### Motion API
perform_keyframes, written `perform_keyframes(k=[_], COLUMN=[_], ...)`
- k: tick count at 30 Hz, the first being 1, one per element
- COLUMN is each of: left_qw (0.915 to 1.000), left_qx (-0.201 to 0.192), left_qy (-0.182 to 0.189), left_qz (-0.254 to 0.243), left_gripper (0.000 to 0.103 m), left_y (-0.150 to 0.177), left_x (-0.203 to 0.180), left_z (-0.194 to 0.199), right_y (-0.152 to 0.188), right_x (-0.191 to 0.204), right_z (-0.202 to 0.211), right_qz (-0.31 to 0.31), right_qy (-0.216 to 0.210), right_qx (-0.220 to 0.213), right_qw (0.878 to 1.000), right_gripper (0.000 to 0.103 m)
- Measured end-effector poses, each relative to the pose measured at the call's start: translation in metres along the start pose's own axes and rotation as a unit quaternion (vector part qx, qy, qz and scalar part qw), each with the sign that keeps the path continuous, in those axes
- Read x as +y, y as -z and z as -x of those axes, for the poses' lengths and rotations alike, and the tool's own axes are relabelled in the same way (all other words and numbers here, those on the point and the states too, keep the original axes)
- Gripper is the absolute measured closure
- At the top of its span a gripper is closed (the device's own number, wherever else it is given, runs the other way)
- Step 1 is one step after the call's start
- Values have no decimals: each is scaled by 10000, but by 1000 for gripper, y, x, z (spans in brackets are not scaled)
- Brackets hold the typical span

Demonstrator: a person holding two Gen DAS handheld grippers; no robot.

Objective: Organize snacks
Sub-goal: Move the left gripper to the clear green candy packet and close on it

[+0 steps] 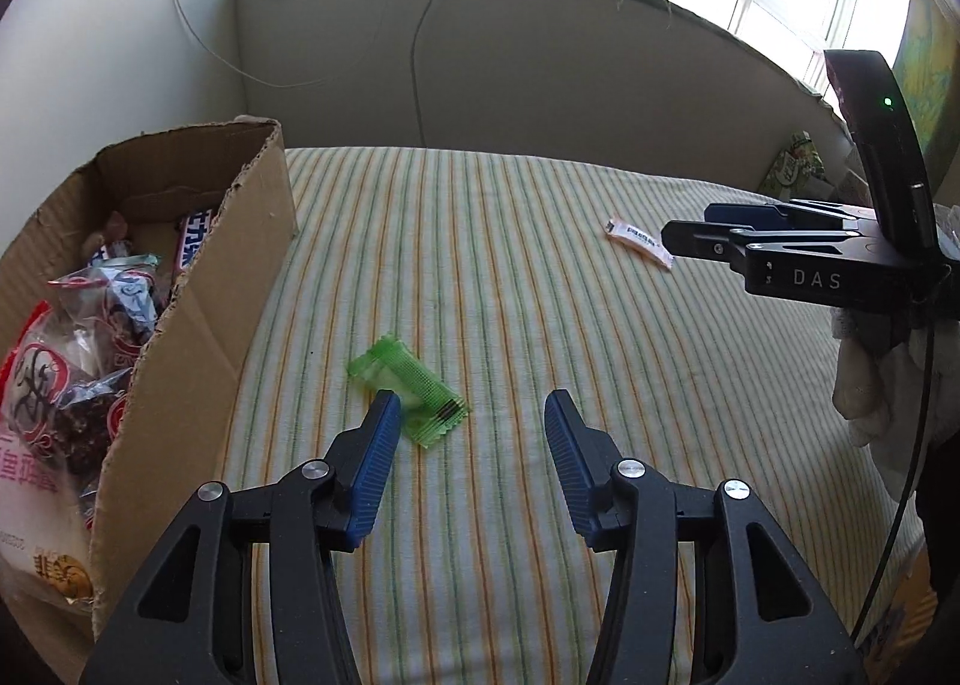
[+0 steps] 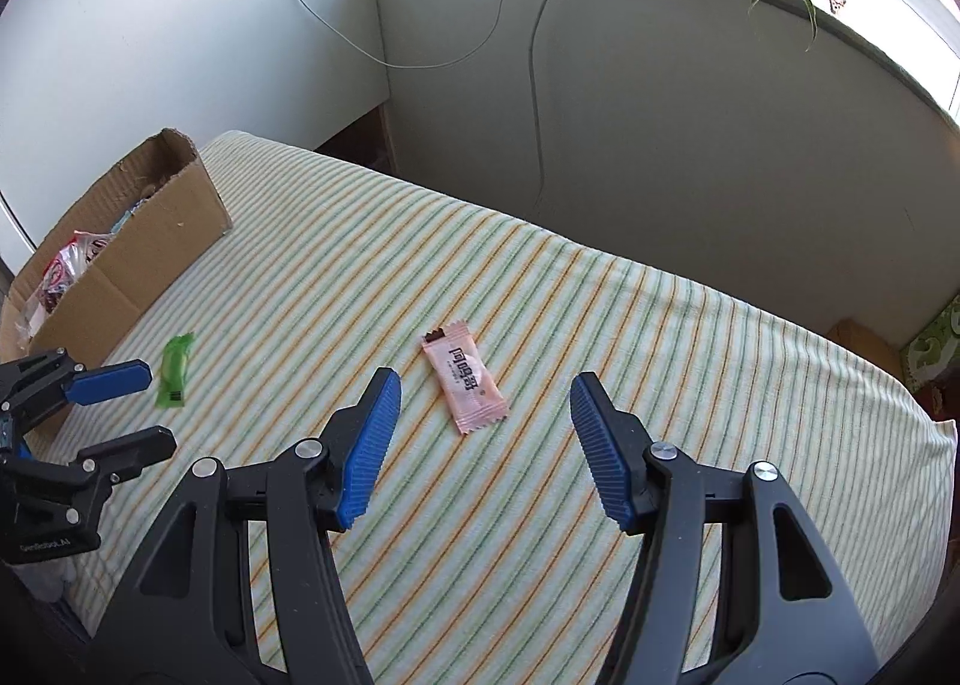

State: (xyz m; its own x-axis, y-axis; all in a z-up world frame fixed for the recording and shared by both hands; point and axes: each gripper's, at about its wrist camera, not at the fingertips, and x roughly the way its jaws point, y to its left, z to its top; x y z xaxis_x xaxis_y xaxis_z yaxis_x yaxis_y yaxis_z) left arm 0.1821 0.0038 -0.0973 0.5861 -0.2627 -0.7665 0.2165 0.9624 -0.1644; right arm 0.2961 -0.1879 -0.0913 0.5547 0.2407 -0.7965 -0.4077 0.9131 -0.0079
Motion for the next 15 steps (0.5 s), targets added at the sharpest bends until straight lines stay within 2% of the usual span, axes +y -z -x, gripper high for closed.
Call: perform_keyframes(k=[4,10,15], left_qw=[9998,9996,9995], left_qx=[150,155,161], left_qy=[-70,-140,-241], left_qz=[84,175,-87], left_gripper=[54,54,54], left_y=[-5,-17,-21], left_x=[5,8,5], left_z=[-13,-18,-25], right_y=[2,0,-4], right_x=[-4,-5,0], right_z=[-7,-12,-18], right_qz=[59,134,281], right_qy=[4,-50,-40], right_qx=[38,22,32], right_qw=[10000,9999,9996], right_gripper=[41,41,42])
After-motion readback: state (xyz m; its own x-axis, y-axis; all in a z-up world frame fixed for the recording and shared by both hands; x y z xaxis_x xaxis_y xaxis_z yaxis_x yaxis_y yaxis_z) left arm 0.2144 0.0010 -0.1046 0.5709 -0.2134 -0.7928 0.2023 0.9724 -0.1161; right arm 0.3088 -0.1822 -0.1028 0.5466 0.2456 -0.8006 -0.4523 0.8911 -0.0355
